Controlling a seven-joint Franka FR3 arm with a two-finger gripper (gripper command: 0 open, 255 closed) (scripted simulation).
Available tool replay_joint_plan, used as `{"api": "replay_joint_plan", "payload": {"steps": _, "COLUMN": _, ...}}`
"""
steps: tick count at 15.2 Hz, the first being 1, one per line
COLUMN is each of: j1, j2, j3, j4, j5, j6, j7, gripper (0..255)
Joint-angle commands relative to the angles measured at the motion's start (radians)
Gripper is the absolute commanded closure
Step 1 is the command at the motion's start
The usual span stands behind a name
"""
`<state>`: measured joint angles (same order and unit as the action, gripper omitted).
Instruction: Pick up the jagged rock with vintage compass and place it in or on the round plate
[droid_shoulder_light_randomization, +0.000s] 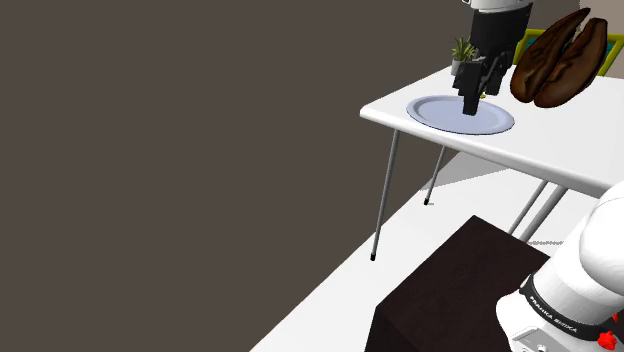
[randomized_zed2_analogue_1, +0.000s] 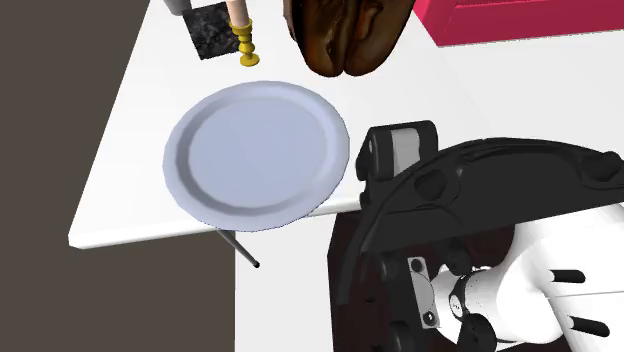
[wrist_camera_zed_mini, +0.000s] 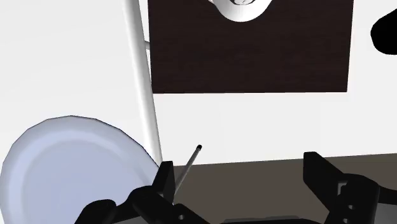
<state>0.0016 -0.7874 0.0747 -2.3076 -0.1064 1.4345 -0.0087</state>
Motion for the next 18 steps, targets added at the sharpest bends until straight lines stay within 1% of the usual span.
{"api": "replay_joint_plan", "payload": {"steps": 1, "j1": 0.000, "j2": 0.000, "j3": 0.000, "j4": 0.000, "j5": 0.000, "j6": 0.000, "j7": 0.000, "gripper": 0}}
{"api": "replay_joint_plan", "payload": {"steps": 5, "j1": -0.016, "j2": 0.028, "j3": -0.102, "j4": 0.010, "j5": -0.068, "j6": 0.039, "j7": -0.131, "gripper": 0}}
{"api": "replay_joint_plan", "payload": {"steps": 10, "j1": -0.033, "j2": 0.098, "j3": -0.225, "j4": 0.053, "j5": -0.136, "j6": 0.095, "j7": -0.292, "gripper": 0}}
{"api": "replay_joint_plan", "payload": {"steps": 14, "j1": -0.038, "j2": 0.180, "j3": -0.322, "j4": 0.113, "j5": -0.171, "j6": 0.143, "j7": -0.420, "gripper": 0}}
{"api": "replay_joint_plan", "payload": {"steps": 18, "j1": -0.037, "j2": 0.283, "j3": -0.418, "j4": 0.194, "j5": -0.184, "j6": 0.188, "j7": -0.550, "gripper": 0}}
